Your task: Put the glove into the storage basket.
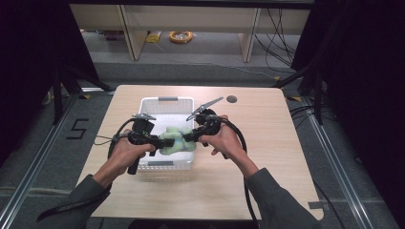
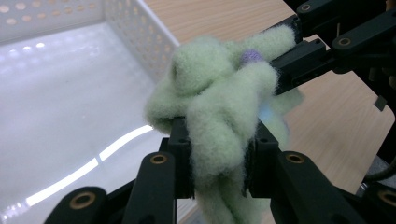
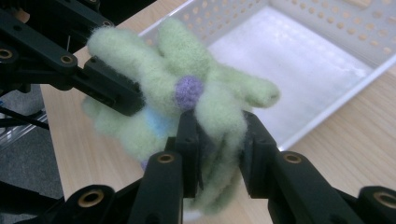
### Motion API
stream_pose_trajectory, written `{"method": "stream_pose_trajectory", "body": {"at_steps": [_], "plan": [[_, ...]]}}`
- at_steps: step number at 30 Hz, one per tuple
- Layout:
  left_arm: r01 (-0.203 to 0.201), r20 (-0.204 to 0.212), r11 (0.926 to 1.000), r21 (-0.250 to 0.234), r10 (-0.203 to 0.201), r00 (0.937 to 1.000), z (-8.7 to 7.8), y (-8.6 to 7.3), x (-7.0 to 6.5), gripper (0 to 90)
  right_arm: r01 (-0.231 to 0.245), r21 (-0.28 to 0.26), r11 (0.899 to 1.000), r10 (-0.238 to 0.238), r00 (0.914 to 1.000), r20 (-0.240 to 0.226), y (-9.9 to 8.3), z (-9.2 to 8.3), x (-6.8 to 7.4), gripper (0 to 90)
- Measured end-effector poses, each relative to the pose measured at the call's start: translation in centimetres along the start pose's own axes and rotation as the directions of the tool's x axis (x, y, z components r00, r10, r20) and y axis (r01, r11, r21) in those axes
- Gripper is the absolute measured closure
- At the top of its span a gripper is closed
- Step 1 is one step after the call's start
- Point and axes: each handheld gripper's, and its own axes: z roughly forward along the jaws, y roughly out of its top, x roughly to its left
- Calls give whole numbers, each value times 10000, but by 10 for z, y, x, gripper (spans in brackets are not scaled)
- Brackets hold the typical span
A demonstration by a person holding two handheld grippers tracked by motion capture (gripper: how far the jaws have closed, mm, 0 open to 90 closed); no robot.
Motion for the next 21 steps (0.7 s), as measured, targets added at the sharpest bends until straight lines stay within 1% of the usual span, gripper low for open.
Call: {"method": "stream_pose_trajectory", "body": {"at_steps": [1,2,3,4,5,6,7,8,9,11,12,13,14,15,16,17,18,19,20,21], "plan": [[138,24,9999,72,-138,9999,0,-1,8,690,8,43,10000,-8,10000,-40,4,8,-1,728],[184,-8,9998,108,-184,9998,1,-2,12,689,-37,153,9999,38,10000,-80,6,12,-2,728],[184,-8,9998,108,-184,9998,1,-2,12,689,-37,153,9999,38,10000,-80,6,12,-2,728],[286,-60,9995,146,-285,9996,2,-3,19,688,-9,219,9998,11,10000,-78,9,20,-3,728],[330,-82,9992,226,-328,9994,3,-3,23,688,-46,296,9996,48,10000,-73,11,24,-4,728],[269,-108,9991,340,-265,9996,4,-4,28,687,-181,406,9990,183,9998,-50,12,27,-5,728],[392,-154,9987,330,-387,9991,6,-4,31,687,-107,391,9992,110,9999,-68,13,32,-6,728],[468,-155,9983,356,-463,9988,8,-4,34,686,-285,506,9983,288,9996,-60,14,36,-6,728],[606,-143,9973,417,-601,9981,9,-5,37,686,-267,527,9983,270,9996,-49,15,40,-8,728],[665,-145,9966,495,-659,9977,11,-6,43,685,-368,647,9972,373,9993,-55,16,46,-9,728],[665,-145,9966,495,-659,9977,11,-6,43,684,-412,690,9968,419,9991,-90,17,49,-11,728],[777,-172,9953,579,-768,9969,14,-7,47,683,-404,767,9962,408,9992,-42,18,52,-12,728],[777,-172,9953,579,-768,9969,14,-7,47,682,-404,767,9962,408,9992,-42,18,52,-12,728],[783,-227,9937,800,-767,9968,17,-7,52,681,-528,901,9945,536,9985,-65,18,59,-14,727],[750,-329,9935,855,-724,9968,18,-8,54,681,-532,959,9940,538,9985,-31,18,61,-15,727],[750,-329,9935,855,-724,9968,18,-8,54,680,-526,986,9937,527,9986,13,19,64,-16,727],[858,-366,9929,825,-830,9959,21,-9,55,680,-492,1024,9935,491,9988,34,19,67,-17,727],[903,-371,9923,850,-874,9955,22,-9,56,679,-657,1127,9915,660,9978,6,18,69,-16,727],[958,-412,9906,973,-922,9949,25,-11,59,678,-555,1104,9923,552,9985,55,18,71,-18,727],[1077,-429,9897,948,-1041,9936,26,-12,59,678,-555,1165,9916,557,9984,21,18,73,-18,727]]}}
